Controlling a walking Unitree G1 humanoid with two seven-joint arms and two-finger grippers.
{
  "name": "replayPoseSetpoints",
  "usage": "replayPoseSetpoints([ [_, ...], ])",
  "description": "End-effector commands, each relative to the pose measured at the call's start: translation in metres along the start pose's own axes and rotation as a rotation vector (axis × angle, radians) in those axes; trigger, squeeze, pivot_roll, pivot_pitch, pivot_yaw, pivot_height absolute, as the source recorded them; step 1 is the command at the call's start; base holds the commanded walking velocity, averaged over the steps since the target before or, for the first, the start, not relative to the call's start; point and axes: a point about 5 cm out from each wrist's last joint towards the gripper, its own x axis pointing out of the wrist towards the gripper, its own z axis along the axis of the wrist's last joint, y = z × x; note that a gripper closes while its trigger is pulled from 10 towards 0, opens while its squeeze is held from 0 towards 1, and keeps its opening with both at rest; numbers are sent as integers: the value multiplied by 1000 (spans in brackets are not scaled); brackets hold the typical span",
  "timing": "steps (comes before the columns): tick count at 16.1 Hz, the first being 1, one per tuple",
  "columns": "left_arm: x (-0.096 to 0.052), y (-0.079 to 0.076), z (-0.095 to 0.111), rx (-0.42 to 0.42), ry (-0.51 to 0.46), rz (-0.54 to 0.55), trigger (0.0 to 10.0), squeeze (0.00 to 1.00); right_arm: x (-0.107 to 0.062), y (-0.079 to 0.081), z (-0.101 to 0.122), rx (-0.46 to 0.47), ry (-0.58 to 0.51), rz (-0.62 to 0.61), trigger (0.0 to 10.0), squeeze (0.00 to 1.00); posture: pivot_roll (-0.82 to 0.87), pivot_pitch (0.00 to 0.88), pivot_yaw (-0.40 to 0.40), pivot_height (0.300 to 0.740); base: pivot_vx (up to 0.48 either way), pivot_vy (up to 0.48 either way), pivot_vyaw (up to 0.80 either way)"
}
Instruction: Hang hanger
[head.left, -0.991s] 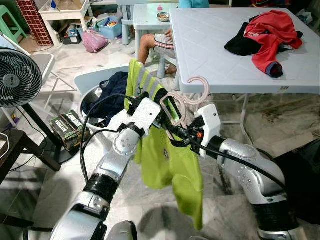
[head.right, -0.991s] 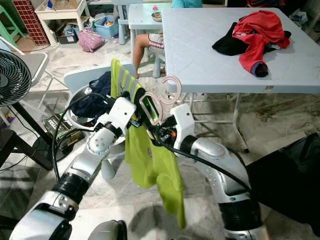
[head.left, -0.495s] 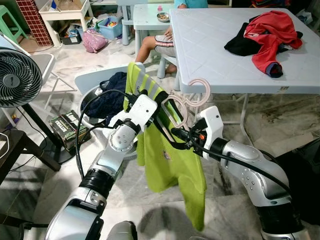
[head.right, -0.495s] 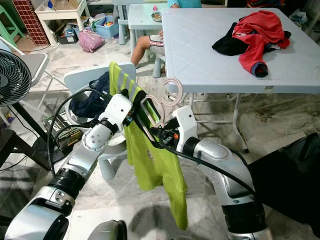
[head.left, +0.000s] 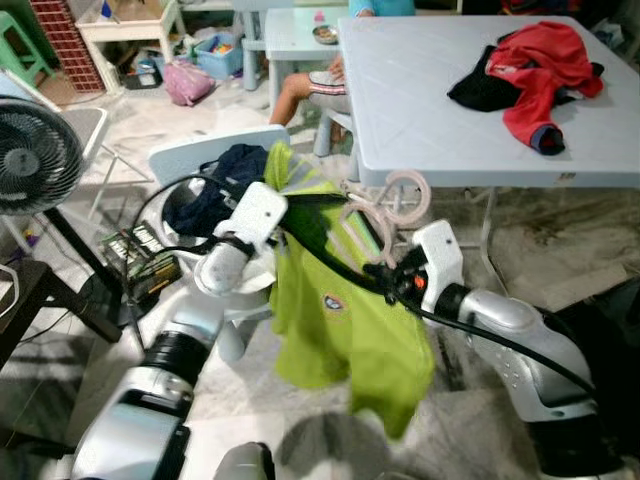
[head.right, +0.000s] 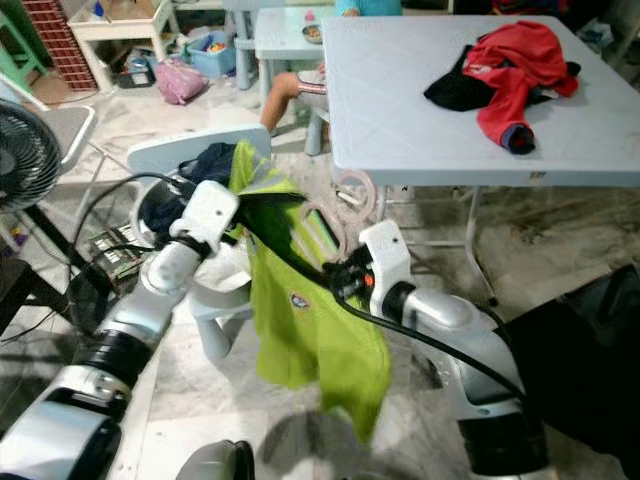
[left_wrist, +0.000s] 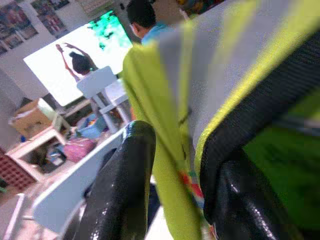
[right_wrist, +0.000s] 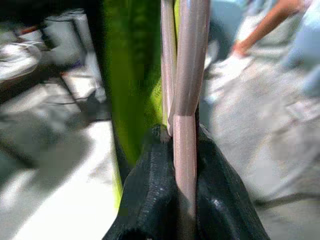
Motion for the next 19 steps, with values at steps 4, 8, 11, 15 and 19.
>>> replayPoseSetpoints([
  [4, -3, -2, -2, -9, 6, 7, 0, 0, -7, -14, 5, -187, -35, -79, 10000, 0, -66, 52, -7, 740, 0, 0, 0],
  [8, -5, 20, -8, 12, 35, 82, 0, 0, -33, -27, -26, -345, 112, -10, 10000, 0, -70, 53, -10, 740, 0, 0, 0],
  [11, -3, 29, -4, 20, 29, 121, 0, 0, -66, -36, -56, -475, 277, 85, 10000, 0, -81, 54, -8, 740, 0, 0, 0],
  [15, -7, 35, -9, 23, 47, 130, 0, 0, -119, -73, -73, -504, 439, 91, 10000, 0, -101, 56, -7, 740, 0, 0, 0],
  [19, -8, 35, -17, -8, 91, 136, 0, 0, -158, -87, -80, -593, 622, 209, 10000, 0, -118, 58, -1, 740, 0, 0, 0],
])
